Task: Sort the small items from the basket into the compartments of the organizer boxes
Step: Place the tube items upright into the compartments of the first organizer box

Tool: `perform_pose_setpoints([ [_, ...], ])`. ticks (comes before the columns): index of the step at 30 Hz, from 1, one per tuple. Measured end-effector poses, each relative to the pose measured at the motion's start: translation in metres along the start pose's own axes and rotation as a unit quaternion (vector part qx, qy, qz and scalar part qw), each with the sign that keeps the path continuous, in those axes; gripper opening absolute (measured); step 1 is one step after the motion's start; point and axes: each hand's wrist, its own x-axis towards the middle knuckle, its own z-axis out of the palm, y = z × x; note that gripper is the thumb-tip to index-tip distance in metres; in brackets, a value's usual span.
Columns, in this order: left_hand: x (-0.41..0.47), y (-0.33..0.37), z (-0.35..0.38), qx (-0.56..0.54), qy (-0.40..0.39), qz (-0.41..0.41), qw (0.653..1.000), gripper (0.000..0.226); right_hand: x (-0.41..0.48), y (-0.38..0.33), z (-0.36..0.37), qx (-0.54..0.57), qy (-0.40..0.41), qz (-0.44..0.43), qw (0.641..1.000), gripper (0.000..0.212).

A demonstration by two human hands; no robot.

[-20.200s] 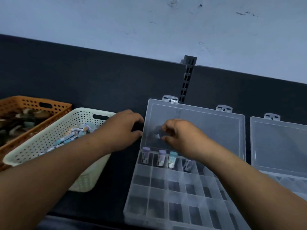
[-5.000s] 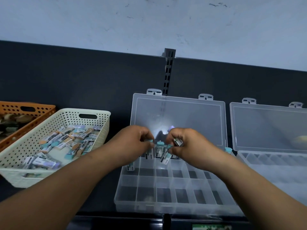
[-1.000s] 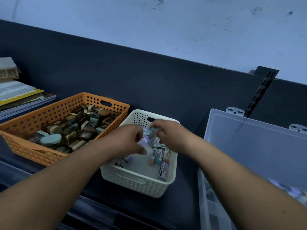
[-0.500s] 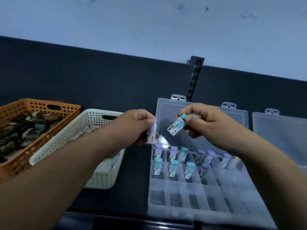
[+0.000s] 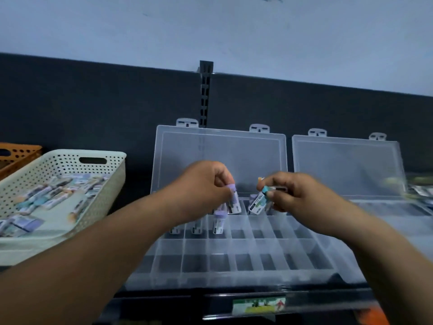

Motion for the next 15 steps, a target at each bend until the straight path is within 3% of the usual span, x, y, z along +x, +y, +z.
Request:
perform_pose_setpoints([
  [6, 0.015, -0.004, 0.034, 0.164, 0.001, 0.008, 0.986, 0.011, -0.006, 0.023, -0.007, -0.084, -0.015, 0.008, 0.996, 0.014],
  [11, 0.024, -0.010, 0.049, 0.335, 0.029, -0.014, 0.942, 0.010, -0.006, 0.036, -0.008, -0.083, -0.018, 0.001, 0.996, 0.015],
  [15, 0.024, -0.019, 0.057, 0.385, 0.033, -0.028, 0.922, 0.013, -0.003, 0.043, -0.005, -0.093, -0.025, -0.008, 0.995, 0.017],
])
